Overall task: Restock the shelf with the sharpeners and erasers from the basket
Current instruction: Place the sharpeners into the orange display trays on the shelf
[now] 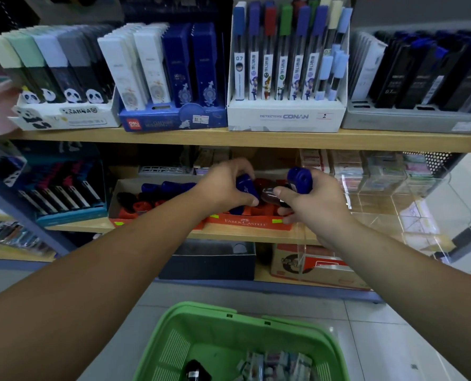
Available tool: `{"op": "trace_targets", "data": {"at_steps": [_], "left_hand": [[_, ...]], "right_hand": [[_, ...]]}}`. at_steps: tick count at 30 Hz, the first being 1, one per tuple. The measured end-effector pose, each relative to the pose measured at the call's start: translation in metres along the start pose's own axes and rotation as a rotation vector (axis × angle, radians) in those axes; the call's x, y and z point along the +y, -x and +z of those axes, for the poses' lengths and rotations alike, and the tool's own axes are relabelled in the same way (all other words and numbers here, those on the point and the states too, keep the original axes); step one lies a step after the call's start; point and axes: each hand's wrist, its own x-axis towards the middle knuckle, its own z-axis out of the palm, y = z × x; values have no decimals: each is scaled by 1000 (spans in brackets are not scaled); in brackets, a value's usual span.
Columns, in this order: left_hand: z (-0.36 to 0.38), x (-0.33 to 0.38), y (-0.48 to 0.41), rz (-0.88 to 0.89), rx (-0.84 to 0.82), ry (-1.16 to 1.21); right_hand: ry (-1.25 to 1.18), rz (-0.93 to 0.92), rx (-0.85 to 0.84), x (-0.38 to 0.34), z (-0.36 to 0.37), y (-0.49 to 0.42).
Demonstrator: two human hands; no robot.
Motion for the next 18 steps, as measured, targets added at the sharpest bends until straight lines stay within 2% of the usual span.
{"op": "trace_targets", "data": {"at_steps": [4, 11, 15, 18], "left_hand": [[17, 2, -2, 55, -139, -198], [28, 3, -2, 79, -8, -355], [29, 3, 1, 115, -63, -294], [19, 11, 15, 79, -24, -3]], "right_hand": [[-77, 55, -39, 1, -12, -3], [-112, 58, -67, 5, -21, 1], [-80, 39, -33, 3, -17, -1], [-63, 35, -75, 1, -9, 0]]}}
